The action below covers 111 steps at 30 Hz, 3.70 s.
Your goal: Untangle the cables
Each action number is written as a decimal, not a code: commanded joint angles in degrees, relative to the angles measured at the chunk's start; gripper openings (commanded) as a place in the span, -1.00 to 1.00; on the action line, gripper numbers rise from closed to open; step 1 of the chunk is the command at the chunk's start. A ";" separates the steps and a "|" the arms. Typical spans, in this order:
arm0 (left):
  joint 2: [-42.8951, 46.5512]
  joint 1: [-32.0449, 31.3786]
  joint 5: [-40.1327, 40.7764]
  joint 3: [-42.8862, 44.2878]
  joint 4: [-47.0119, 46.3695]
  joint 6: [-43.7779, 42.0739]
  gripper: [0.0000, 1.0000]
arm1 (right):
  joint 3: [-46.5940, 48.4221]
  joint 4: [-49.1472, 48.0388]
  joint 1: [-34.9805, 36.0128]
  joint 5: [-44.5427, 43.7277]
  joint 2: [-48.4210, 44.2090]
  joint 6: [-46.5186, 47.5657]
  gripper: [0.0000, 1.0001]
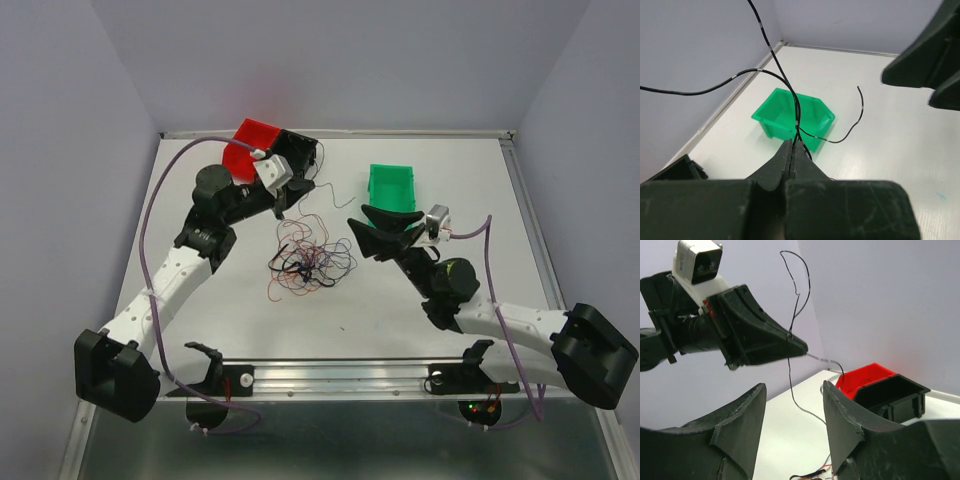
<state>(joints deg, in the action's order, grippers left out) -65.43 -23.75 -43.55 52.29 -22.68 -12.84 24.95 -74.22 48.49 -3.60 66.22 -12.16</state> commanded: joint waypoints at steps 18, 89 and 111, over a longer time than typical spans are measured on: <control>-24.91 19.33 -3.29 52.26 26.80 5.28 -1.00 | -3.86 -3.83 0.47 -9.50 -3.81 4.43 0.09; -37.14 41.49 2.24 69.17 24.88 10.81 -1.00 | 2.66 49.52 -11.13 -23.18 -3.62 -14.28 -0.99; -34.42 43.08 -8.04 66.09 20.83 13.54 -1.00 | 0.97 49.08 -11.31 18.68 -12.08 -3.58 -0.99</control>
<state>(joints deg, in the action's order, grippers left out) -104.49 19.42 -48.71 117.95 2.37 0.19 23.42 -20.64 37.19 -1.91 51.96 -19.90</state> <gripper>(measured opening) 0.018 0.022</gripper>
